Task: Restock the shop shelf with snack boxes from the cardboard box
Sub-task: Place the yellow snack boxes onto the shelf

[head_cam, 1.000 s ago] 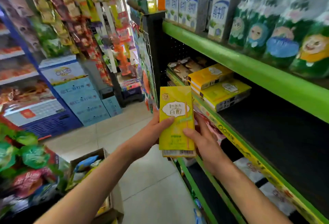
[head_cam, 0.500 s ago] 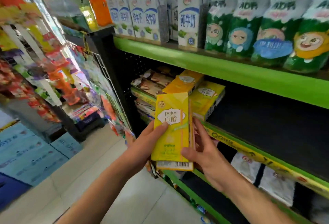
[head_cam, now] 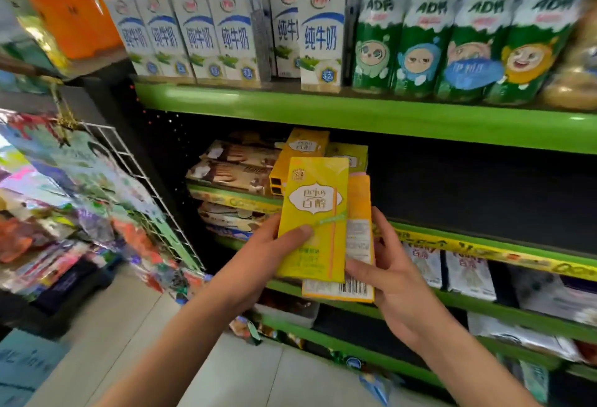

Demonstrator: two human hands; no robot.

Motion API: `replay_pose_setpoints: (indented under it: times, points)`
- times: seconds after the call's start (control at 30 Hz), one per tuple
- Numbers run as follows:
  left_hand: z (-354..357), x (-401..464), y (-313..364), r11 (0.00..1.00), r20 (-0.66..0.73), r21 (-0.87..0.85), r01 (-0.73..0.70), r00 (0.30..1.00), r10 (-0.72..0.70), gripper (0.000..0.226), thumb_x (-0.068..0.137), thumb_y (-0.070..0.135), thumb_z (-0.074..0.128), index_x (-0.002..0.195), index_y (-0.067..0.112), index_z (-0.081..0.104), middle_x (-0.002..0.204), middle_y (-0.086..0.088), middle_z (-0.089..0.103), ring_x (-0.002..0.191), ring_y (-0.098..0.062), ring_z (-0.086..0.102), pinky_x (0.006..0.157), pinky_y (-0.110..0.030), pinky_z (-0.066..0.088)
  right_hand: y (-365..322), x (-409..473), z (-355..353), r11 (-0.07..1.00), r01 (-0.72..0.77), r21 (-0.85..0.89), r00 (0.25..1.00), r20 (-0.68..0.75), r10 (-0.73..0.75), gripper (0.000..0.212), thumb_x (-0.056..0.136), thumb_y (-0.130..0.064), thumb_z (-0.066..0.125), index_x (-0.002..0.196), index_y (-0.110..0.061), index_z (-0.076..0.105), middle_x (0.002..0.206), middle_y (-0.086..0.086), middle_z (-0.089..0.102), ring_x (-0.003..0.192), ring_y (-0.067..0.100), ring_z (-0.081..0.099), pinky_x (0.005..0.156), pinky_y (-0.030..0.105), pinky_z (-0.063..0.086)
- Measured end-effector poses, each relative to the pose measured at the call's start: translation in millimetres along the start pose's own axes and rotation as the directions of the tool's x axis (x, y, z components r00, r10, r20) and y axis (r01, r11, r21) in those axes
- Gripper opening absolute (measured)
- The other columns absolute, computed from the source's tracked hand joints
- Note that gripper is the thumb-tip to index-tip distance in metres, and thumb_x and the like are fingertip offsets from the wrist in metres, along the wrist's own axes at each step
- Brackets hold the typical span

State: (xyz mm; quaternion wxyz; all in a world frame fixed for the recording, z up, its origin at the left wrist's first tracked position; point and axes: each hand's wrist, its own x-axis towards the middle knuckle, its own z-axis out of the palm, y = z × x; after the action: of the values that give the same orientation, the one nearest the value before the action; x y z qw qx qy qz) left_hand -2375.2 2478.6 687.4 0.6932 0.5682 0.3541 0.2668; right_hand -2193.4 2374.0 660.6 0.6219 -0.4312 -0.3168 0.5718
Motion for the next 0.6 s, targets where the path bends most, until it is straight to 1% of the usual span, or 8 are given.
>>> replay_pose_setpoints:
  times: [0.07,0.1,0.17,0.23,0.3,0.43,0.5,0.6]
  points:
    - [4,6,6,1.000,0.033,0.019,-0.008,0.999,0.007,0.045,0.086,0.042,0.068,0.129,0.033,0.058,0.125,0.008,0.068,0.113,-0.019,0.067,0.094,-0.044,0.053,-6,-3,-9,0.999,0.017,-0.044,0.999,-0.046,-0.019,0.111,0.057,-0.016,0.087,0.147,-0.045,0.030,0.126,-0.002,0.068,0.114,0.021,0.066,0.088,0.040,0.056]
    - [8,8,10,1.000,0.054,0.023,-0.008,0.999,0.007,0.043,0.086,0.043,0.067,0.128,0.036,0.058,0.123,0.009,0.069,0.109,-0.020,0.068,0.084,-0.043,0.057,-10,-4,-14,0.998,0.020,-0.055,0.998,-0.060,-0.023,0.110,0.057,-0.014,0.086,0.147,-0.046,0.030,0.127,-0.002,0.068,0.114,0.022,0.066,0.089,0.042,0.055]
    - [15,13,16,1.000,0.091,0.014,0.003,0.996,-0.004,0.038,0.089,0.045,0.066,0.126,0.039,0.058,0.122,0.007,0.069,0.104,-0.023,0.070,0.063,-0.039,0.060,-19,-6,-27,0.998,0.028,-0.056,0.995,-0.090,-0.033,0.106,0.058,-0.012,0.084,0.145,-0.049,0.033,0.125,-0.003,0.068,0.111,0.022,0.067,0.086,0.043,0.056]
    - [24,18,21,0.999,0.136,-0.037,0.024,0.991,-0.018,0.034,0.093,0.042,0.064,0.126,0.038,0.059,0.125,0.004,0.067,0.103,-0.026,0.070,0.054,-0.034,0.059,-27,-6,-41,0.997,0.051,-0.054,0.990,-0.131,-0.057,0.104,0.058,-0.012,0.082,0.144,-0.048,0.036,0.123,-0.004,0.069,0.109,0.022,0.069,0.081,0.041,0.057]
    - [32,24,24,0.990,0.156,-0.123,0.062,0.987,-0.043,0.037,0.092,0.038,0.065,0.128,0.032,0.059,0.126,0.000,0.068,0.103,-0.027,0.070,0.052,-0.031,0.059,-35,-4,-53,0.996,0.073,-0.045,0.981,-0.179,-0.080,0.100,0.058,-0.010,0.080,0.143,-0.044,0.038,0.121,-0.002,0.070,0.107,0.023,0.069,0.075,0.038,0.059]
    - [40,44,29,0.969,0.075,-0.209,0.129,0.990,-0.116,0.070,0.079,0.023,0.075,0.142,0.014,0.046,0.131,-0.008,0.064,0.109,-0.028,0.068,0.059,-0.030,0.060,-47,6,-74,0.995,0.097,-0.024,0.961,-0.256,-0.100,0.096,0.060,-0.006,0.076,0.143,-0.039,0.040,0.117,-0.001,0.072,0.103,0.023,0.070,0.067,0.036,0.060]
    - [40,52,29,0.946,0.047,-0.275,0.170,0.985,-0.163,0.077,0.074,0.013,0.077,0.143,0.006,0.043,0.129,-0.012,0.065,0.107,-0.029,0.069,0.063,-0.030,0.060,-51,11,-84,0.994,0.107,-0.022,0.955,-0.277,-0.109,0.098,0.060,-0.006,0.076,0.146,-0.037,0.038,0.117,-0.002,0.072,0.105,0.021,0.070,0.069,0.035,0.061]
    - [39,59,25,0.888,-0.024,-0.423,0.178,0.978,-0.208,0.075,0.073,-0.001,0.074,0.141,-0.003,0.043,0.119,-0.021,0.063,0.097,-0.031,0.072,0.070,-0.031,0.061,-56,20,-95,0.994,0.108,-0.019,0.952,-0.286,-0.109,0.097,0.061,-0.007,0.075,0.146,-0.037,0.037,0.118,-0.002,0.072,0.109,0.025,0.069,0.078,0.045,0.060]
